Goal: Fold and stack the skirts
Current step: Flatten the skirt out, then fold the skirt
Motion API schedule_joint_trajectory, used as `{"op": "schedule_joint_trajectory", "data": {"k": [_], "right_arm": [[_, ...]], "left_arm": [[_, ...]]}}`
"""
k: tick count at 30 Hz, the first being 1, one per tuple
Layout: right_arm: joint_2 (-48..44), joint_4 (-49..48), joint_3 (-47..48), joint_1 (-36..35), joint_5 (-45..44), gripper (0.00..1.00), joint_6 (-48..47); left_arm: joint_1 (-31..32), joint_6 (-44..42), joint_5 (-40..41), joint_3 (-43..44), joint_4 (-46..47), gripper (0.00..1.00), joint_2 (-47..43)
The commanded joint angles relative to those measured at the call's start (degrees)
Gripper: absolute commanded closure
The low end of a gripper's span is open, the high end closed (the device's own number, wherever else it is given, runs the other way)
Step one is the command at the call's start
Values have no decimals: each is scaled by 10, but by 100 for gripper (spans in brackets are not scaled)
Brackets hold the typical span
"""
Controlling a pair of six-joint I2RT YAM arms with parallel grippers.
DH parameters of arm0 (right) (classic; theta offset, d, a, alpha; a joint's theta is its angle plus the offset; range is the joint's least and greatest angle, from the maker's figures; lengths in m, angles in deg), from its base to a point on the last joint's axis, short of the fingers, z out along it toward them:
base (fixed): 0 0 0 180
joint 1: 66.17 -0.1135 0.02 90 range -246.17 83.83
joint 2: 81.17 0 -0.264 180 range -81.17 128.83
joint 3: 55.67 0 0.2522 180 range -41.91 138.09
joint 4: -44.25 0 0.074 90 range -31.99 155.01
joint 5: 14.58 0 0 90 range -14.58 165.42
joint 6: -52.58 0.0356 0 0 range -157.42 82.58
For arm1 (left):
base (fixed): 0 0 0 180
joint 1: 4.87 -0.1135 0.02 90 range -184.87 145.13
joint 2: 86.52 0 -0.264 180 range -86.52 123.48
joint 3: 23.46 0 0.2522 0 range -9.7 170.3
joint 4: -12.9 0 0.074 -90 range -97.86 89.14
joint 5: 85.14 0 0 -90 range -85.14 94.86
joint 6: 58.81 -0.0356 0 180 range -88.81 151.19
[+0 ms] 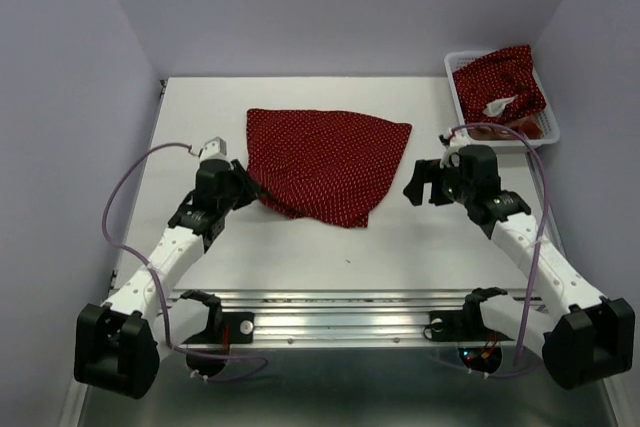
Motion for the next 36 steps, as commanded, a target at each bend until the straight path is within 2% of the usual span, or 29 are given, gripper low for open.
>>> {"op": "schedule_joint_trajectory", "data": {"k": [1,2,3,6,8,9,11,14,17,19,21,25,27,28,31,36], "right_arm": [[-95,52,-17,2,20,0,85],[-111,69,-13,2,8,0,83],[-139,77,-10,2,-20,0,85],[-150,80,4,2,-23,0,98],[-136,68,13,2,9,0,99],[-129,59,10,2,52,0,101],[-104,36,1,2,95,0,112],[-67,31,-10,-13,109,0,125],[-40,13,-38,-48,83,0,143],[-22,-2,-53,-100,59,0,161],[15,-28,-56,-161,15,0,171],[107,-61,-49,-214,-65,1,205],[159,-67,-40,-219,-104,5,217],[175,-69,-37,-225,-112,12,222],[218,-81,-30,-231,-148,22,227],[262,-113,-24,-238,-132,34,237]], "left_arm": [[-6,117,34,-37,-56,33,-101],[-7,123,47,-42,-81,20,-146],[-6,124,56,-40,-119,2,-171],[-6,128,77,-17,-174,2,-244],[-6,128,93,-4,-195,1,-262],[-5,136,100,5,-203,1,-269],[-5,136,115,6,-217,1,-263],[-6,146,107,1,-219,1,-220],[-7,137,93,-8,-193,1,-158],[-7,130,87,-9,-168,1,-126],[-6,127,77,-11,-137,1,-85],[-7,120,42,-25,-67,1,-40],[-6,115,32,-36,-27,1,-14],[-6,114,27,-37,-20,1,-4],[-6,107,24,-43,17,1,35],[-6,105,-9,-50,76,1,110]]}}
